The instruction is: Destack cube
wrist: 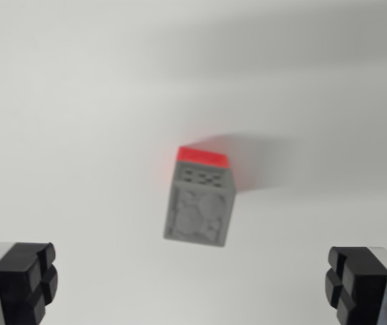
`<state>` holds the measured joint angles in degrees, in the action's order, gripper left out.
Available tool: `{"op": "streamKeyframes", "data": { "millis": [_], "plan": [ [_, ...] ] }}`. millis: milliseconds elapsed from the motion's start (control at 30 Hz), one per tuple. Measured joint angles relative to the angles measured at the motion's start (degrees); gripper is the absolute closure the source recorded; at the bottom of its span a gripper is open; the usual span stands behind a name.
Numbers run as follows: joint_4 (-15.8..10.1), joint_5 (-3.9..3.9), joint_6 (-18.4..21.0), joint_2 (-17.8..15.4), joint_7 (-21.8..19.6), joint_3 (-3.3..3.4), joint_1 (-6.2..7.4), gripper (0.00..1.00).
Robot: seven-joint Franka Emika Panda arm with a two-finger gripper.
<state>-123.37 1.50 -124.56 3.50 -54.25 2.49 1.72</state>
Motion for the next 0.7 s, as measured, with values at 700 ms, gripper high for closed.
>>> {"op": "streamKeyframes", "data": {
  "millis": [700],
  "plan": [
    [-16.5,-1.19,-12.2,-6.1,-9.7,-0.86,0.61,0.0]
  ]
}}
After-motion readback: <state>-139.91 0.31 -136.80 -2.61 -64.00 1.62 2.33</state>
